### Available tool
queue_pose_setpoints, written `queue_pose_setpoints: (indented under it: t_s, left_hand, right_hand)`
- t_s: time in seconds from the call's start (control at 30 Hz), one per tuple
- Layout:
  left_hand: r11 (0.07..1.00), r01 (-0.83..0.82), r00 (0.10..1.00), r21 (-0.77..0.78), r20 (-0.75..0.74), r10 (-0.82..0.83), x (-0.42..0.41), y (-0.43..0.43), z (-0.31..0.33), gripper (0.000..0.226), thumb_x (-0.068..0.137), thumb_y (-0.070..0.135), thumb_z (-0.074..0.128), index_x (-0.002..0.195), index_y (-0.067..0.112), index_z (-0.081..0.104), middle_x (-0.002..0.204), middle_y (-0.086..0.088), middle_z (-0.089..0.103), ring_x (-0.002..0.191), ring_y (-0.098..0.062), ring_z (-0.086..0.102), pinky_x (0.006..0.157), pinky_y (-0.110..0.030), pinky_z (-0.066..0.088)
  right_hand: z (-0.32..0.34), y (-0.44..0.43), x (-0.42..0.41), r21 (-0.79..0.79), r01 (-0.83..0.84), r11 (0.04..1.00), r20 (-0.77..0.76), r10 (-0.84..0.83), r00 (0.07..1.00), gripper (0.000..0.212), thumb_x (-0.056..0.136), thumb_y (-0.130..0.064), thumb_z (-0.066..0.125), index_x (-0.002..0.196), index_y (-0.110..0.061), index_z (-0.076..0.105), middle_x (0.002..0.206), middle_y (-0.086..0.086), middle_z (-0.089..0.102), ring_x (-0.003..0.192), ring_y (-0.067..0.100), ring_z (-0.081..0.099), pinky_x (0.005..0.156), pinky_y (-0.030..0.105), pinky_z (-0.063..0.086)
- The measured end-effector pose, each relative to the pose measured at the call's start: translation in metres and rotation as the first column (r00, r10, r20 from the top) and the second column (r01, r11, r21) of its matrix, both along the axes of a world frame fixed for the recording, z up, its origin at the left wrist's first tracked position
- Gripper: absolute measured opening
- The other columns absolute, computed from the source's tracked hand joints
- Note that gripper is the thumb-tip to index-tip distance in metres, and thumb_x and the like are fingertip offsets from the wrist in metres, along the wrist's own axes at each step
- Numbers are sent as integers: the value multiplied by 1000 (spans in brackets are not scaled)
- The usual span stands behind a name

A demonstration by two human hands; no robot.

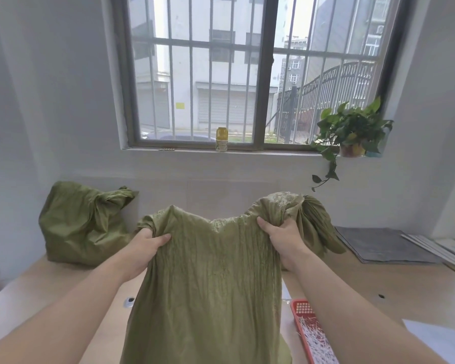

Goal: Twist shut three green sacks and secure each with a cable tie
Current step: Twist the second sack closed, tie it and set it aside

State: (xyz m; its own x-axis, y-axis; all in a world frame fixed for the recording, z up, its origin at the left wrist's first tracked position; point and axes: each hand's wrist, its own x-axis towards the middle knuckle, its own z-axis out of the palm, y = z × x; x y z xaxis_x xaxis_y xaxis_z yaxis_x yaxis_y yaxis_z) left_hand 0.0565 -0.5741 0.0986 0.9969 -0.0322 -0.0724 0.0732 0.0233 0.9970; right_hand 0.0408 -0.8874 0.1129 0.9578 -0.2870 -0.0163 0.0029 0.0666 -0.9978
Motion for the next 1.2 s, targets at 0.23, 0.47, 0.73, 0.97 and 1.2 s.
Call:
queue_pose_setpoints:
  t_s: [0.23,0.47,0.73,0.97,1.2]
  left_hand:
    - [999,-38,999,-4,39,38,0,-4,-5,21,107,10,49,122,4,63,118,-14,73,109,-28,69,99,-42,53]
    - [998,-44,995,55,96,38,-8,-15,-7,22,106,10,50,121,8,67,117,-10,74,110,-24,70,101,-41,53]
    - [987,159,986,24,47,-160,-22,-22,1,32,95,32,71,119,11,71,114,-4,78,108,-20,74,101,-40,53]
    - [983,6,993,186,114,-27,-10,-27,-14,20,97,26,70,112,14,74,108,1,80,104,-17,74,106,-43,53]
    - [979,-14,991,204,134,-14,2,-30,-18,29,100,34,60,126,22,68,122,5,72,118,-17,65,114,-45,44]
  right_hand:
    - [2,5,-4,-95,39,995,9,-38,999,25,96,-28,73,105,-6,68,102,17,76,94,32,75,90,53,61]
    - [2,12,-8,-138,60,989,-2,-61,998,17,102,-31,63,101,-14,63,108,17,72,101,32,69,101,54,54]
    - [2,17,-10,-112,64,992,18,-62,998,26,104,-35,60,118,-15,55,110,4,65,107,25,63,106,50,49]
    - [3,24,-11,-117,31,993,0,-31,1000,33,104,-36,59,122,-10,54,108,5,64,101,21,62,104,49,50]
    - [7,31,-12,-162,10,987,-11,-12,1000,19,105,-37,56,112,-19,54,110,4,62,105,23,62,106,52,49]
